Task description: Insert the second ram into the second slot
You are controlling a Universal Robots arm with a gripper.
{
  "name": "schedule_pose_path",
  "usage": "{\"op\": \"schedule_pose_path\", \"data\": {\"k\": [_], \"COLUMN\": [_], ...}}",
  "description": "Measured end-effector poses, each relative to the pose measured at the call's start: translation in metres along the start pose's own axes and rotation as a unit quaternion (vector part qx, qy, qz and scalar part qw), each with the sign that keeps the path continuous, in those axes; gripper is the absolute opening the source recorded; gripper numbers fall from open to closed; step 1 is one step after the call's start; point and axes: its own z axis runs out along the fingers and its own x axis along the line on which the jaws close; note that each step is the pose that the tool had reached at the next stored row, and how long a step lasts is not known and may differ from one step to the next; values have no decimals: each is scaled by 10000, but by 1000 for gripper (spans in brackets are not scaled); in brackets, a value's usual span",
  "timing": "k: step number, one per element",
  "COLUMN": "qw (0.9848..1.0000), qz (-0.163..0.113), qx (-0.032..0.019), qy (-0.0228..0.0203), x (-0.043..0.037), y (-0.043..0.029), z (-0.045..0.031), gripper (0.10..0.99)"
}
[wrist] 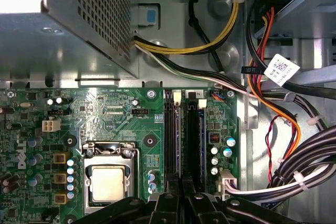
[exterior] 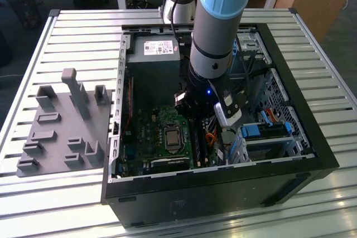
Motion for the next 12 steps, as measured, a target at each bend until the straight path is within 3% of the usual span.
{"op": "schedule_pose_path", "data": {"k": [12], "qw": [10000], "qz": [0], "qx": [0], "qy": [9], "x": [-1], "y": [-1], "z": [55], "gripper": [137]}}
